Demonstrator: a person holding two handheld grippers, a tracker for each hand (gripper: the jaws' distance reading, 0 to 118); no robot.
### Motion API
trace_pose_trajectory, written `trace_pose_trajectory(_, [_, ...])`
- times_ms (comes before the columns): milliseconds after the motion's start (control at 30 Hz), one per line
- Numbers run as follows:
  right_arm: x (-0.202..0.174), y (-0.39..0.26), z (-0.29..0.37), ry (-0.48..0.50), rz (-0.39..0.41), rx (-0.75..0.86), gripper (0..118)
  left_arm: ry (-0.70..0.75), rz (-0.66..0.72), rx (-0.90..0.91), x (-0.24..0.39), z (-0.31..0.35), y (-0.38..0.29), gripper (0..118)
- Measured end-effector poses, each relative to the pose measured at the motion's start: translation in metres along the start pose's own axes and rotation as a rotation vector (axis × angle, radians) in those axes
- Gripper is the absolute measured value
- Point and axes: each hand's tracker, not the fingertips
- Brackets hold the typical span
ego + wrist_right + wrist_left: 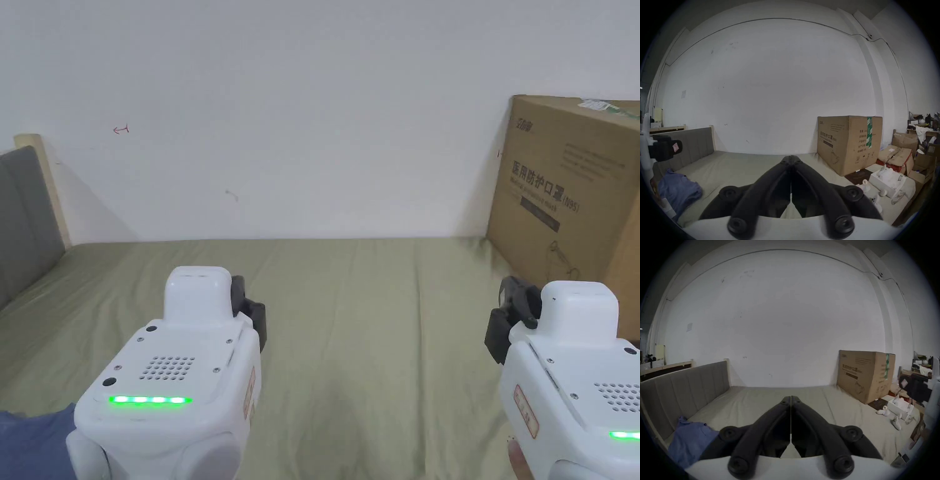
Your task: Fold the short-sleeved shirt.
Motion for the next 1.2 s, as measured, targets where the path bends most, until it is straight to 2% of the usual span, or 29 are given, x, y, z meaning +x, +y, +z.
trace_pose_trajectory(33, [0.003, -0.001, -0.002, 0.024, -0.013, -0.021, 0, -0.010, -0.001, 0.000, 0.001, 0.001, 0.000, 0])
trace_pose_trajectory(100, [0.003, -0.002, -0.003, -0.008, -0.005, -0.030, 0, 0.026, -0.034, 0.007, 0.006, 0.001, -0.003, 0])
trace_pose_trajectory(300, [0.000, -0.007, -0.005, 0.004, -0.012, -0.047, 0, 0.003, -0.015, 0.004, 0.000, 0.002, -0.005, 0])
trace_pose_trajectory(400, [-0.019, -0.011, -0.012, 0.054, -0.037, -0.064, 0, 0.015, 0.004, -0.013, -0.024, 0.010, -0.009, 0])
trace_pose_trajectory(467, [-0.046, -0.014, -0.020, 0.089, -0.027, -0.069, 0, 0.060, 0.015, -0.027, -0.052, 0.022, -0.009, 0])
trace_pose_trajectory(533, [-0.079, -0.016, -0.028, 0.175, -0.019, -0.084, 0, 0.146, 0.015, -0.030, -0.087, 0.041, -0.011, 0])
trace_pose_trajectory(700, [-0.178, -0.016, -0.033, 0.496, -0.074, -0.161, 0, 0.426, -0.066, -0.046, -0.172, 0.104, -0.010, 0])
trace_pose_trajectory(800, [-0.221, -0.015, -0.026, 0.579, -0.038, -0.157, 0, 0.520, -0.029, -0.079, -0.202, 0.127, -0.013, 0])
trace_pose_trajectory(933, [-0.242, -0.015, -0.020, 0.648, -0.012, -0.162, 0, 0.533, 0.069, -0.077, -0.221, 0.140, -0.018, 0])
trace_pose_trajectory(1000, [-0.244, -0.016, -0.022, 0.648, 0.038, -0.188, 0, 0.498, 0.103, -0.130, -0.235, 0.135, -0.017, 0])
trace_pose_trajectory(1067, [-0.237, -0.018, -0.025, 0.661, 0.055, -0.221, 0, 0.476, 0.110, -0.227, -0.261, 0.121, -0.020, 0])
trace_pose_trajectory(1133, [-0.228, -0.023, -0.029, 0.651, 0.070, -0.246, 0, 0.470, 0.174, -0.347, -0.294, 0.099, -0.030, 0])
trace_pose_trajectory(1200, [-0.216, -0.031, -0.034, 0.627, 0.106, -0.274, 0, 0.402, 0.263, -0.601, -0.338, 0.065, -0.055, 0])
